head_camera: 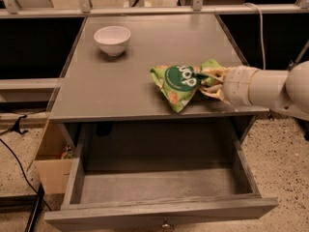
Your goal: Pick green rice chip bag from top drawer and place on counter
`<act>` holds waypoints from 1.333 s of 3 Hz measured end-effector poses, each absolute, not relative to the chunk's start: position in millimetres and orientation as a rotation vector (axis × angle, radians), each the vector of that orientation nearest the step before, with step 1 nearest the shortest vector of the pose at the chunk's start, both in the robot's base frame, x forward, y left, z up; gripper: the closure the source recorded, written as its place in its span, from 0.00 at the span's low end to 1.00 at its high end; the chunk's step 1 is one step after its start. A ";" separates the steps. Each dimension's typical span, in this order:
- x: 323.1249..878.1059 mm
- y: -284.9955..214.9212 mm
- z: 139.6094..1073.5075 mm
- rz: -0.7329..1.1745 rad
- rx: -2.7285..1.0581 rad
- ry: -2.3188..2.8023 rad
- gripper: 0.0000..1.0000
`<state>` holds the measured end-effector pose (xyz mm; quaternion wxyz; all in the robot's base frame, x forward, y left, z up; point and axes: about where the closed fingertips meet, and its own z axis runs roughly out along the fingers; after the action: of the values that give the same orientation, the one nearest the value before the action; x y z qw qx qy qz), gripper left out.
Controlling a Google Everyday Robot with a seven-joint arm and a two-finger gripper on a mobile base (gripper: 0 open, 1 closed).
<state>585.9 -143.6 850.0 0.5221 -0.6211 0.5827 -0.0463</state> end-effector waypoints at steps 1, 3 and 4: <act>587.1 -143.4 844.4 -0.100 -1.486 1.398 0.74; 587.1 -143.3 844.4 -0.100 -1.486 1.398 0.28; 587.1 -143.3 844.4 -0.100 -1.486 1.398 0.03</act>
Offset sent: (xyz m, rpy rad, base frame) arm 0.0012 0.0002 -0.0056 0.0064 0.0064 0.0029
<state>587.1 -143.3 844.4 0.5223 -0.6205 0.5836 -0.0416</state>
